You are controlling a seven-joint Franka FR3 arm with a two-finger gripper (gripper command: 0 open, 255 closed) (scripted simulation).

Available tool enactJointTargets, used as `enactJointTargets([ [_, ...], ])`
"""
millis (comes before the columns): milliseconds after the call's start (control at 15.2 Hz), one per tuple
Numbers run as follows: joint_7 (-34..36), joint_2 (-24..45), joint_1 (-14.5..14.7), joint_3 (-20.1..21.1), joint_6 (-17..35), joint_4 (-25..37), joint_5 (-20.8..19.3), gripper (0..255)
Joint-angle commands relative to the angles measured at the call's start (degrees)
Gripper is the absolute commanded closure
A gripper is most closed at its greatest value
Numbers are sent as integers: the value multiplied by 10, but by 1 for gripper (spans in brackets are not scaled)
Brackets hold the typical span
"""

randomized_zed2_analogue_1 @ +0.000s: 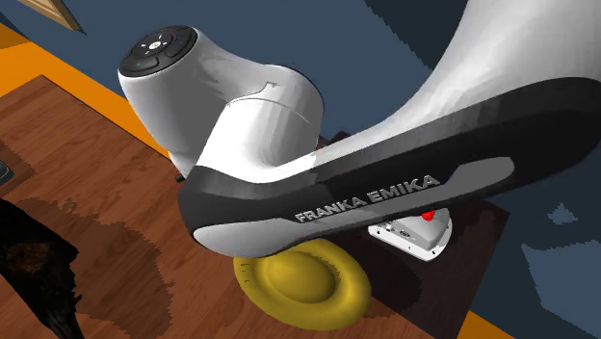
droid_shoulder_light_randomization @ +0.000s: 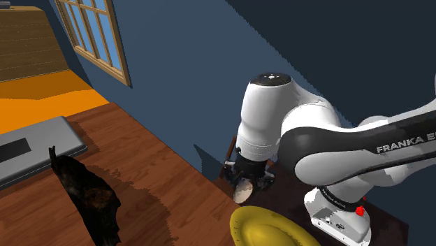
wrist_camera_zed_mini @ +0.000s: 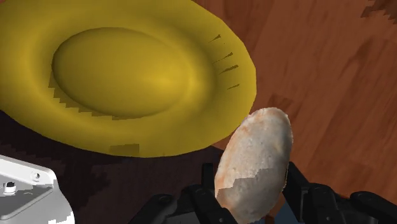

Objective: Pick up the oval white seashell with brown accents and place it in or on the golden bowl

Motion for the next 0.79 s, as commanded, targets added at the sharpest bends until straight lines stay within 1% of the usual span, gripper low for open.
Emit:
enactJointTargets([
  [0, 14, -42, 42, -5, -22, -22, 25, 255],
  [462, 105, -175, 195, 4, -102, -82, 96, 255],
  [528, 131, -201, 229, 10, -121, -90, 111, 255],
  [726, 127, -181, 228, 32, -90, -101, 130, 255],
])
